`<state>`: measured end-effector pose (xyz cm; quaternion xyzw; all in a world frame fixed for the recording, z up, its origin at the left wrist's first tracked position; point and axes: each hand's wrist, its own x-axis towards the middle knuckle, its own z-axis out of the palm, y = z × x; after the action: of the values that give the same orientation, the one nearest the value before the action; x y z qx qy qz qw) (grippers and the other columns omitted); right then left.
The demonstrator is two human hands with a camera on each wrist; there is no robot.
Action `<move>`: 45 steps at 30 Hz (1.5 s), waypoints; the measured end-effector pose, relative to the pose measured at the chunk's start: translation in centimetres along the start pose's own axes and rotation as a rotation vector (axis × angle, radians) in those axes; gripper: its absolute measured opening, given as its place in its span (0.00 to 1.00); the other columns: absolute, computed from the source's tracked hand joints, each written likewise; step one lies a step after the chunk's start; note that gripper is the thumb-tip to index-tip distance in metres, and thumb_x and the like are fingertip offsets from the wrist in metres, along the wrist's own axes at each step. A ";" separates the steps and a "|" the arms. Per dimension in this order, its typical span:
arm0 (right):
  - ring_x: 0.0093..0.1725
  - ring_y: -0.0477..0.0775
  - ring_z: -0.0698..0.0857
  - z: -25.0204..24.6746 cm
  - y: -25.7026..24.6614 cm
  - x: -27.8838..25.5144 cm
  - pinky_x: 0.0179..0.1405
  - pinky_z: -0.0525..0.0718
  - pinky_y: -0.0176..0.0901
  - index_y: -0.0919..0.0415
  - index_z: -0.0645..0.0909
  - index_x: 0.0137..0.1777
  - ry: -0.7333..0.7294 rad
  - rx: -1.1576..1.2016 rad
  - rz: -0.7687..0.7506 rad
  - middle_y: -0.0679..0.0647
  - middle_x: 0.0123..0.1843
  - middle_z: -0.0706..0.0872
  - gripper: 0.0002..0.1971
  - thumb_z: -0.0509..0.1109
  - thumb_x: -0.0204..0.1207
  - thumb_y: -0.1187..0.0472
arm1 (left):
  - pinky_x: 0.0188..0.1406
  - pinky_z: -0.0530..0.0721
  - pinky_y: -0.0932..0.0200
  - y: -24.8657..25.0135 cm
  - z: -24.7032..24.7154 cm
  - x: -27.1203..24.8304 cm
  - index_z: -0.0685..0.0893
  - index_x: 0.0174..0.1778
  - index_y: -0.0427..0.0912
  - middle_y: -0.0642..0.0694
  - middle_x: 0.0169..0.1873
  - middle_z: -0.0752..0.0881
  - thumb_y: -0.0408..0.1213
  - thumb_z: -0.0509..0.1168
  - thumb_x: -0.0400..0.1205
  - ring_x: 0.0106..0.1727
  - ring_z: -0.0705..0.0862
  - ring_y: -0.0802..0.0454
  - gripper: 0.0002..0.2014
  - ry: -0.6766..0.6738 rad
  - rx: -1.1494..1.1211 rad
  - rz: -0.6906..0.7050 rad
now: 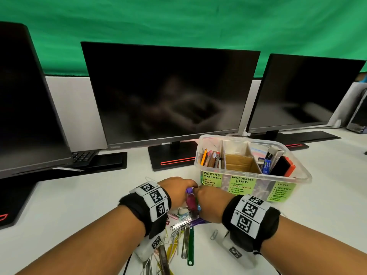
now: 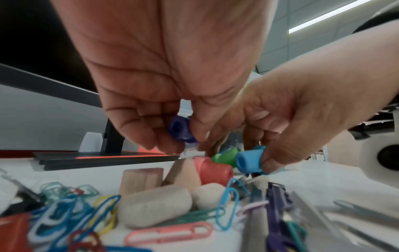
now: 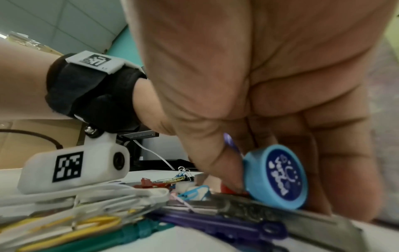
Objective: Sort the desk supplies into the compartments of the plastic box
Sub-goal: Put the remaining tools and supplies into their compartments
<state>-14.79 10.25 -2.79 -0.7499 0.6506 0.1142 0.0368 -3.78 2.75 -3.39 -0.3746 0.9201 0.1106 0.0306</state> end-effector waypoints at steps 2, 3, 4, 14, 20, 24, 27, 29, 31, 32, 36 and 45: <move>0.58 0.62 0.83 0.0 0.1 -0.1 0.55 0.81 0.49 0.69 0.79 0.61 -0.033 -0.027 0.017 0.64 0.59 0.84 0.13 0.59 0.81 0.66 | 0.61 0.77 0.55 0.0 0.2 0.2 0.69 0.75 0.55 0.42 0.66 0.78 0.39 0.65 0.81 0.65 0.79 0.43 0.26 0.000 0.028 -0.034; 0.57 0.62 0.83 0.0 0.3 -0.2 0.54 0.81 0.49 0.68 0.80 0.61 -0.044 -0.028 0.038 0.64 0.58 0.84 0.13 0.59 0.81 0.64 | 0.61 0.78 0.55 0.0 0.3 0.3 0.69 0.75 0.55 0.42 0.65 0.77 0.38 0.66 0.80 0.65 0.79 0.42 0.26 0.006 0.029 -0.047; 0.55 0.62 0.83 0.1 0.6 -0.2 0.52 0.80 0.49 0.68 0.80 0.60 -0.049 -0.010 0.057 0.64 0.57 0.84 0.14 0.60 0.81 0.62 | 0.61 0.78 0.54 0.0 0.4 0.4 0.70 0.74 0.55 0.43 0.65 0.76 0.38 0.67 0.80 0.64 0.79 0.42 0.26 0.008 0.018 -0.053; 0.53 0.55 0.83 -1.9 1.5 -3.8 0.52 0.82 0.42 0.56 0.83 0.63 0.182 0.231 0.043 0.56 0.58 0.84 0.16 0.68 0.76 0.61 | 0.53 0.79 0.56 0.8 1.2 0.7 0.74 0.68 0.55 0.46 0.59 0.78 0.40 0.66 0.80 0.59 0.80 0.47 0.20 -0.037 0.076 0.061; 0.56 0.48 0.83 -5.9 5.2 -6.5 0.55 0.76 0.33 0.53 0.82 0.66 0.545 0.361 0.157 0.50 0.62 0.85 0.18 0.71 0.76 0.57 | 0.47 0.73 0.56 1.6 0.8 1.2 0.77 0.65 0.49 0.43 0.59 0.79 0.37 0.66 0.81 0.61 0.81 0.42 0.16 -0.088 0.271 0.113; 0.49 0.47 0.80 -5.4 9.0 -6.2 0.51 0.74 0.34 0.54 0.83 0.64 0.663 0.421 0.345 0.52 0.60 0.86 0.16 0.71 0.76 0.59 | 0.47 0.74 0.56 2.1 0.7 1.0 0.79 0.62 0.45 0.42 0.58 0.80 0.35 0.65 0.81 0.59 0.81 0.42 0.14 -0.075 0.296 0.104; 0.45 0.45 0.78 -3.8 10.3 -5.5 0.47 0.72 0.32 0.53 0.83 0.63 0.578 0.422 0.373 0.52 0.58 0.87 0.14 0.71 0.77 0.57 | 0.46 0.73 0.57 1.9 0.8 0.7 0.80 0.61 0.45 0.43 0.56 0.81 0.38 0.65 0.82 0.57 0.82 0.42 0.12 -0.052 0.264 0.126; 0.45 0.46 0.79 -2.8 10.5 -5.3 0.41 0.73 0.30 0.54 0.83 0.63 0.540 0.469 0.361 0.51 0.53 0.87 0.14 0.70 0.78 0.56 | 0.44 0.73 0.57 1.7 0.9 0.8 0.80 0.61 0.47 0.43 0.55 0.81 0.42 0.65 0.82 0.56 0.82 0.43 0.12 -0.060 0.249 0.125; 0.45 0.46 0.81 -2.3 10.7 -5.5 0.36 0.72 0.26 0.54 0.84 0.62 0.572 0.513 0.349 0.49 0.50 0.85 0.14 0.70 0.78 0.55 | 0.45 0.72 0.60 1.7 1.0 1.0 0.80 0.62 0.46 0.44 0.56 0.82 0.43 0.64 0.83 0.56 0.83 0.44 0.12 -0.083 0.233 0.114; 0.45 0.47 0.80 -2.2 10.9 -5.8 0.36 0.71 0.27 0.54 0.84 0.60 0.598 0.521 0.350 0.49 0.51 0.85 0.13 0.71 0.77 0.54 | 0.45 0.71 0.62 1.8 1.1 1.0 0.80 0.63 0.45 0.44 0.57 0.83 0.42 0.63 0.83 0.57 0.84 0.45 0.13 -0.097 0.219 0.107; 0.49 0.48 0.80 -1.9 11.6 -7.2 0.41 0.73 0.31 0.48 0.83 0.47 0.603 0.495 0.328 0.45 0.49 0.83 0.08 0.75 0.71 0.48 | 0.45 0.72 0.61 2.0 0.9 1.0 0.81 0.62 0.46 0.45 0.57 0.83 0.39 0.64 0.82 0.57 0.83 0.46 0.13 -0.102 0.255 0.127; 0.43 0.46 0.81 -0.7 10.6 -7.2 0.42 0.76 0.37 0.52 0.87 0.54 0.546 0.383 0.339 0.43 0.44 0.85 0.15 0.69 0.76 0.45 | 0.55 0.73 0.65 2.4 -2.3 -1.7 0.80 0.62 0.56 0.55 0.58 0.79 0.42 0.63 0.82 0.58 0.77 0.56 0.12 -0.027 0.048 0.232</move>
<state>-26.09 15.51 0.43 -0.6139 0.7608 -0.2094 -0.0180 -4.13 5.10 -0.52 -0.2630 0.9592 0.0965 0.0390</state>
